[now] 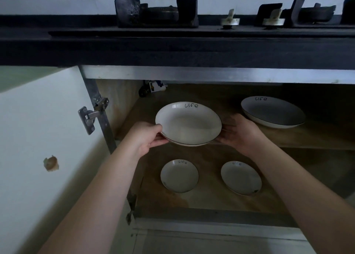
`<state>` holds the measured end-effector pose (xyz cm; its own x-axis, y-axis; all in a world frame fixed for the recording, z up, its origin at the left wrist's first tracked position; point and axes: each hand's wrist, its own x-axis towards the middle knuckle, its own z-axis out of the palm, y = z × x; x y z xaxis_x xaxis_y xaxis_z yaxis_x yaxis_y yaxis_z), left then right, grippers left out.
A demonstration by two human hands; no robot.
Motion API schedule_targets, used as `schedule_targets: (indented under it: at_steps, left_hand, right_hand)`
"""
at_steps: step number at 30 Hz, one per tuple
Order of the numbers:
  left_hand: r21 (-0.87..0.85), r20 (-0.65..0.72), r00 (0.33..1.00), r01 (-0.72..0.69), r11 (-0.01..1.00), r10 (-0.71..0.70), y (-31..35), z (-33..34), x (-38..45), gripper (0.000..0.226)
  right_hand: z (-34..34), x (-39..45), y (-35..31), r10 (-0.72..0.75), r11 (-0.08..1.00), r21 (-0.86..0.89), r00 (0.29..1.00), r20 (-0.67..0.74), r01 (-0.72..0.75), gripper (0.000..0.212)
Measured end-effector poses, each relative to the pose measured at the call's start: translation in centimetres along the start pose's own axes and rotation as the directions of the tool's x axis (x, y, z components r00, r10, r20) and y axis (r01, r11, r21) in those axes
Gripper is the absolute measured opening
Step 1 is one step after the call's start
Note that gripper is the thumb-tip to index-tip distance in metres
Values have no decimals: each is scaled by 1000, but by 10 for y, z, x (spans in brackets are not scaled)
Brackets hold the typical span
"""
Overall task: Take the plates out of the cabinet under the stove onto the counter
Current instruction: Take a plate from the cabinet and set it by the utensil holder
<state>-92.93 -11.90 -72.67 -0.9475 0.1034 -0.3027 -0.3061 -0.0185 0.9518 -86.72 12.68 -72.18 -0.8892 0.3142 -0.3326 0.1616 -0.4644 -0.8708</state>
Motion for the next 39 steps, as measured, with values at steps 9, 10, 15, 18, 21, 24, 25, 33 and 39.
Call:
schedule_targets:
  at_steps: [9,10,15,18,21,24,25,33,39]
  left_hand:
    - [111,34,996,-87,990,84,-2,-19,-25,5]
    - [119,49,995,-90,989,84,-3,-20,-24,5]
    - [57,34,999,-11,998,9,-20,-30,-13,24]
    - [13,59,997,45,999,-45,-27,-33,-17,19]
    - [-85,48,995,96,992,-92,-21,-34,-29,23]
    - [-94,91,988,136,986,-127,-5,-36,-54,32]
    - [-84,121,981,162,983,-151,0,-37,-63,32]
    - [-78,149,917,385,920,-371,29,-33,-159,35]
    - [-72,152,872,480,875,-466,65,-38,-228,43]
  right_hand:
    - [-21,-1,4,58,994,-97,992,109,-47,18]
    - [-23,1,4,62,992,-119,991,119,-47,19]
    - [-30,11,11,115,978,-192,983,141,-87,24]
    - [-27,4,9,126,969,-226,984,125,-96,25]
    - [-21,-12,-2,155,959,-257,981,116,-121,27]
    - [-15,-37,-19,210,949,-263,971,112,-175,26]
    - [-14,-47,-25,227,941,-277,969,101,-192,27]
    - [-16,-144,-49,373,883,-289,927,-46,-370,26]
    - [-6,-210,-82,468,841,-280,882,-53,-463,29]
